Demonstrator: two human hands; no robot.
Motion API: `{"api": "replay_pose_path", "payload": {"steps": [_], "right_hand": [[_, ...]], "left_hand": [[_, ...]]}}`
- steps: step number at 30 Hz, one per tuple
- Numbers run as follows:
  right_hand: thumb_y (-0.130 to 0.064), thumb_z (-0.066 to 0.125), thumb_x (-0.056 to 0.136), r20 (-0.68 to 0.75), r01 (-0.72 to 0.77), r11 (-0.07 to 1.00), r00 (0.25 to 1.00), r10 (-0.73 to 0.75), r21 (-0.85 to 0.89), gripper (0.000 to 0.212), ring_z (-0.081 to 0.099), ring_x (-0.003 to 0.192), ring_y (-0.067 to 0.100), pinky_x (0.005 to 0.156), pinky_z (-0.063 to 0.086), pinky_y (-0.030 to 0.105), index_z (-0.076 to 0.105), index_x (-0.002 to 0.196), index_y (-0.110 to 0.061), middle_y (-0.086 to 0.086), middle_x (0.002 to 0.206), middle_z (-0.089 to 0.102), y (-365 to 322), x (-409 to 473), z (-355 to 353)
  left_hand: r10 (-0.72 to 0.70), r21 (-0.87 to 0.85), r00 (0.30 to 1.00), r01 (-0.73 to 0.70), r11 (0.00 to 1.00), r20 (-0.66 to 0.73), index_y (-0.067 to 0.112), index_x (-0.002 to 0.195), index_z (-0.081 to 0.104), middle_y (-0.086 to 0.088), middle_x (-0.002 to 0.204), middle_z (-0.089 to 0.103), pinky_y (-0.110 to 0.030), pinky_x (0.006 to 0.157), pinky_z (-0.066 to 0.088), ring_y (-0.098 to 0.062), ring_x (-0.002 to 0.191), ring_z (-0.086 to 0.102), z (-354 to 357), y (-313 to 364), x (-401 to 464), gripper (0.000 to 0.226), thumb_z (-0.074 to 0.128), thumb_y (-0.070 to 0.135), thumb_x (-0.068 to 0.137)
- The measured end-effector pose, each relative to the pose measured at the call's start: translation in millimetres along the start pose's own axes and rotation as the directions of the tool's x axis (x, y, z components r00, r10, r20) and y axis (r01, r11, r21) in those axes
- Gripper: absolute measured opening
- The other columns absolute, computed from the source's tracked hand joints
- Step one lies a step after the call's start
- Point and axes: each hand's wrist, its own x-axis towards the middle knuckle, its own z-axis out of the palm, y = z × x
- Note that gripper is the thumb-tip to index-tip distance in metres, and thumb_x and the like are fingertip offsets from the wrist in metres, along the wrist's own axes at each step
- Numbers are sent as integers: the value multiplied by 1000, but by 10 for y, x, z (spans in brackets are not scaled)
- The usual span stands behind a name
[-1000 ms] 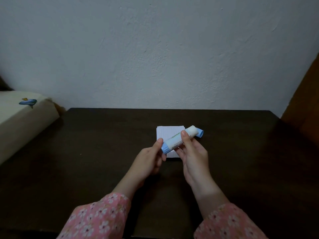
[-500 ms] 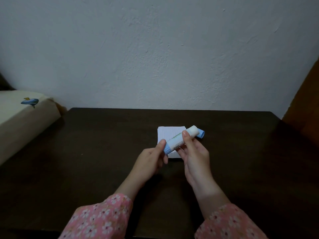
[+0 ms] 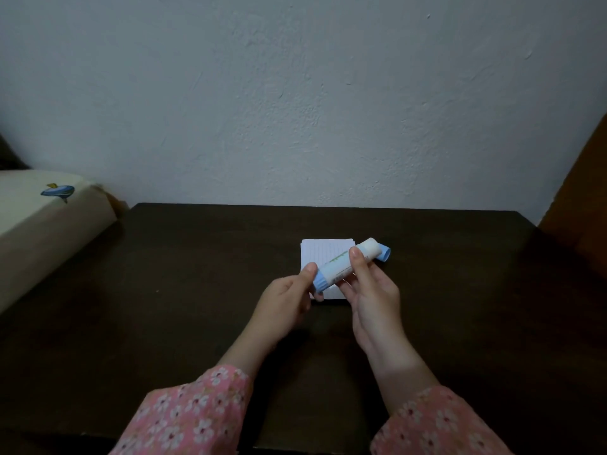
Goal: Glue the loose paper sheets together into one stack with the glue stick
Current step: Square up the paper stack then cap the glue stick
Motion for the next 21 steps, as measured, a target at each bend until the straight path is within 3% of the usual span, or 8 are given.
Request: {"api": "replay_pose_path", "payload": {"steps": [3, 6, 9, 13, 17, 21], "right_hand": [[-17, 66, 88, -1, 1, 1000, 1000, -1, -14, 3, 71, 83, 11, 67, 55, 23, 68, 91, -16, 0, 85, 75, 8, -2, -7], [-17, 66, 88, -13, 1, 1000, 1000, -1, -1, 3, 71, 82, 10, 66, 55, 22, 68, 90, -17, 0, 84, 75, -5, 6, -10], [-18, 66, 88, -27, -10, 1000, 1000, 11, 22, 4, 71, 83, 11, 66, 56, 23, 67, 92, -17, 0, 84, 75, -8, 16, -16], [-19, 65, 88, -6, -19, 1000, 1000, 19, 16, 8, 71, 88, 14, 69, 56, 25, 67, 95, -15, 2, 87, 75, 16, 32, -22], [-19, 64, 89, 12, -9, 1000, 1000, 9, 6, 6, 71, 87, 13, 70, 56, 24, 67, 93, -15, 1, 85, 75, 13, 27, -13], [-17, 65, 89, 0, -3, 1000, 1000, 3, 8, 5, 71, 86, 13, 68, 56, 23, 67, 92, -15, 0, 85, 75, 16, 24, -13]], "left_hand": [[2, 16, 999, -2, 1000, 41, 16, 73, 67, 10, 49, 43, -25, 50, 30, -6, 45, 37, -5, -8, -2, 54, 39, 58, 92], [131, 99, 991, -130, 987, -3, 28, 74, 62, 12, 54, 49, -25, 55, 35, -4, 52, 43, -5, -30, -35, 43, 42, 65, 81], [202, 162, 979, -201, 966, 15, 28, 79, 63, 4, 64, 58, -23, 57, 36, -6, 60, 48, -16, -48, -26, 36, 52, 62, 79], [119, 57, 993, -119, 991, 14, 21, 71, 65, 13, 48, 47, -24, 51, 31, -2, 46, 40, -14, -31, -4, 39, 48, 50, 92], [-9, -21, 999, 10, 1000, 38, 15, 66, 64, 10, 46, 43, -25, 49, 29, -6, 43, 37, -5, -26, 13, 57, 39, 60, 90], [18, -22, 999, -17, 1000, 49, 14, 75, 67, 11, 46, 43, -25, 50, 30, -6, 46, 37, 16, -49, -7, 63, 37, 69, 80]]}}
